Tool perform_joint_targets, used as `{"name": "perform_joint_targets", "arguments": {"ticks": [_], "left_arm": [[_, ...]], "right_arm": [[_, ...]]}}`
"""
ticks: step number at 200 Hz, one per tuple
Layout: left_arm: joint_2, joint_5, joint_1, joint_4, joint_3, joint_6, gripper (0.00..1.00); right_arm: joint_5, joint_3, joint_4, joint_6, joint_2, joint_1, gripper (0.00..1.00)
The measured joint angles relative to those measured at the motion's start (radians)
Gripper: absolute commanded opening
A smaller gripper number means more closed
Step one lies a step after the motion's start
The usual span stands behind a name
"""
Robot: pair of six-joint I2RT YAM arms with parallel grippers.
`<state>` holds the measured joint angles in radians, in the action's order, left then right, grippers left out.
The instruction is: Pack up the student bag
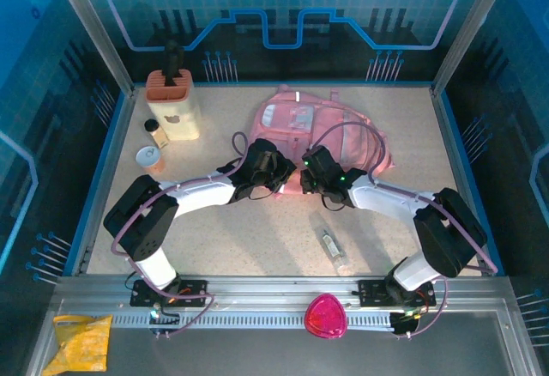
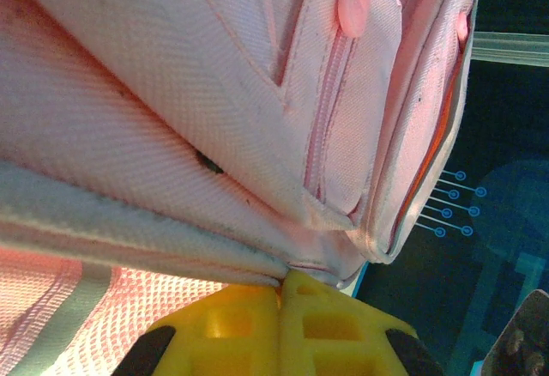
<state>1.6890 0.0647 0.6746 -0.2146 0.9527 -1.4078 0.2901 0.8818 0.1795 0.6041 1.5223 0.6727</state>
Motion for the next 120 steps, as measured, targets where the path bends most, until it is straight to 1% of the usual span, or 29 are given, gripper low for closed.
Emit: {"name": "perform_joint_targets", "arguments": {"ticks": [12,48,64,88,120], "left_arm": [[0.0,0.0,0.0,0.001,0.0,0.0,0.0],[0.0,0.001,0.0,0.006,0.0,0.0,0.0],[0.0,0.002,0.0,0.006,0.0,0.002,0.0],[-0.001,0.003,0.003,0.006,0.008,0.003,0.0],[-0.005,0.003,0.003,0.007,0.01,0.019,0.0]], "right_arm": [[-0.007,0.0,0.0,-0.008,0.001,-0.002,0.23],[-0.041,0.006,-0.013,-0.014,0.027,-0.016,0.27],[-0.055,0.009,-0.021,-0.018,0.045,-0.021,0.21],[-0.064,0.033,-0.003,-0.029,0.089,-0.029,0.17],[-0.065,0.046,0.014,-0.036,0.09,-0.034,0.09]]}}
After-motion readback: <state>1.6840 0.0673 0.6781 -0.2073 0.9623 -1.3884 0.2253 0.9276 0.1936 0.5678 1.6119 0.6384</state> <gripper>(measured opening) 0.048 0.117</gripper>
